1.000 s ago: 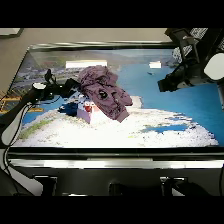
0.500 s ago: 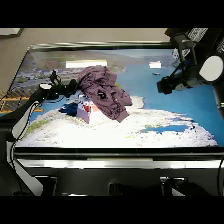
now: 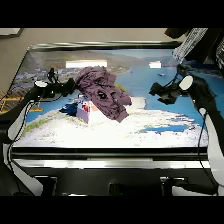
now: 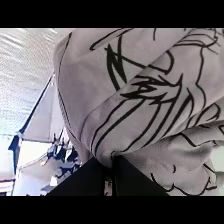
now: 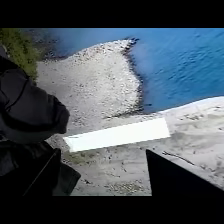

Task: Fold the clothes and pants, and hang the long-sleeved shirts on hangers.

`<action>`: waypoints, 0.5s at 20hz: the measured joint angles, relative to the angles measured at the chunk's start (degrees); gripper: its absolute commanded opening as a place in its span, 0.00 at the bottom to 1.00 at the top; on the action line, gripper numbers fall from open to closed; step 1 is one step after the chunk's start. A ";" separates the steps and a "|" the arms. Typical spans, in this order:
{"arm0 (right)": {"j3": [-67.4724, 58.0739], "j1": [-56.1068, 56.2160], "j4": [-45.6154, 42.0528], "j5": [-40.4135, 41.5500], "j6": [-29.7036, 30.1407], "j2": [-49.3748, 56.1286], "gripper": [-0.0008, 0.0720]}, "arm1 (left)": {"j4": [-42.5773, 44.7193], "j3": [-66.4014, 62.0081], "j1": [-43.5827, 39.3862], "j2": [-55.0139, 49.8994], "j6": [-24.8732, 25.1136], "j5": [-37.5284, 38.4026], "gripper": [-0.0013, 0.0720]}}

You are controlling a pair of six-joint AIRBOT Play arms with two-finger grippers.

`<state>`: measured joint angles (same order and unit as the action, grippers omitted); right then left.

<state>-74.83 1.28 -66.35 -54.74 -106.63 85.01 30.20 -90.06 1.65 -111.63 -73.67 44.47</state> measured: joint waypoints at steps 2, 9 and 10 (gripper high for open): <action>0.44 -0.33 9.88 2.32 4.85 5.29 0.86 | 0.31 0.00 0.04 0.09 -0.02 0.87 0.05; 0.83 3.26 28.61 10.05 13.84 15.37 0.84 | 0.39 0.00 0.04 0.20 -0.02 2.29 0.05; 0.81 3.72 29.75 10.86 14.27 16.02 0.82 | 0.39 0.00 0.04 0.20 -0.02 2.54 0.05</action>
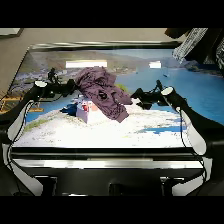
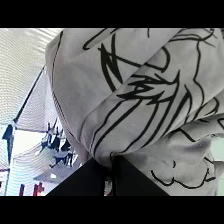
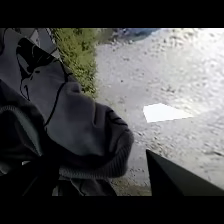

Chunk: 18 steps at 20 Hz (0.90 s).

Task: Fold the clothes and pants, and hang the long-sleeved shirts on hangers.

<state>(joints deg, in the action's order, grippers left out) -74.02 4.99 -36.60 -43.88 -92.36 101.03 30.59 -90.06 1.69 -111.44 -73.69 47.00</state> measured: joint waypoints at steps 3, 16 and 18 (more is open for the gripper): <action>0.02 1.16 3.13 1.07 0.63 1.79 0.34 | 0.02 0.00 0.00 0.00 0.00 0.66 0.05; -18.64 -0.59 -8.52 -0.57 -0.35 -16.44 0.05 | 8.52 -11.08 1.38 14.62 -4.81 7.80 0.04; -24.02 -0.90 -12.55 -1.92 -1.29 -22.01 0.05 | 10.21 -15.21 1.88 20.26 -5.99 9.64 0.05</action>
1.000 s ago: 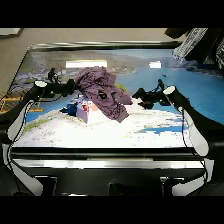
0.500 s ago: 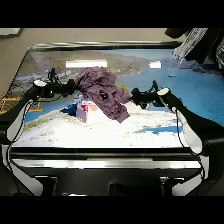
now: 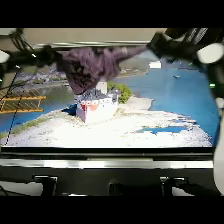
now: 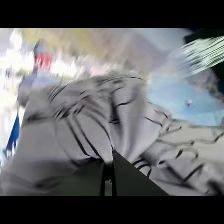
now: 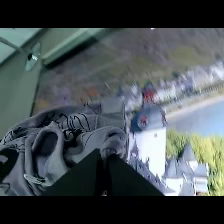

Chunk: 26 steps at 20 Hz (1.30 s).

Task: Fold the clothes and pants, and hang the long-sleeved shirts on hangers.

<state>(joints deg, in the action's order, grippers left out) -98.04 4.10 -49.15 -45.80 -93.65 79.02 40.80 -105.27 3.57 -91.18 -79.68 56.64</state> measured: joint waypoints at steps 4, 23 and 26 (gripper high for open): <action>-6.93 -0.28 -4.90 -4.48 -1.42 -12.81 0.05 | 1.64 -4.04 0.87 13.38 -3.13 2.23 0.05; -4.94 -0.37 -15.87 -40.11 -17.07 -14.03 0.05 | 3.78 25.62 -6.36 33.09 -11.87 9.73 0.05; -0.61 -0.37 -16.09 -38.66 -16.13 -2.73 0.05 | 3.50 38.58 -10.54 27.30 -12.04 1.49 0.05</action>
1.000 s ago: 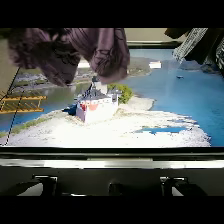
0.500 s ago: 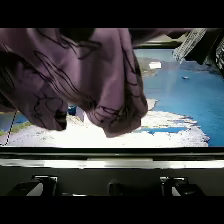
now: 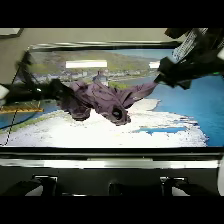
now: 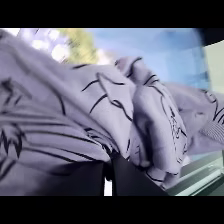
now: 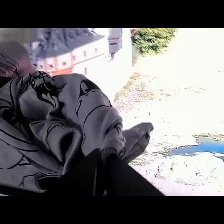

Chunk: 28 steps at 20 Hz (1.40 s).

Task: Fold the clothes and pants, and hang the long-sleeved shirts on hangers.

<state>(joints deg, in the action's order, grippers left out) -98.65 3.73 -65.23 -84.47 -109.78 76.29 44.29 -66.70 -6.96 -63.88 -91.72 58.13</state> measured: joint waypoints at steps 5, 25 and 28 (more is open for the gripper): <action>3.13 0.00 1.18 15.78 0.81 17.46 0.07 | -1.81 6.78 -2.67 -12.70 0.20 -9.77 0.05; 40.19 -10.32 17.40 18.05 19.41 1.88 0.85 | -2.38 17.51 30.34 -3.34 4.39 -2.67 1.00; 47.63 -3.58 26.08 28.39 21.20 2.99 0.85 | -5.51 19.19 30.14 -4.02 5.66 -4.15 1.00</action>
<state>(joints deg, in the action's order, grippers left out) -51.03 0.14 -39.16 -56.07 -88.58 79.29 38.79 -47.51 23.18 -67.90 -86.06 53.98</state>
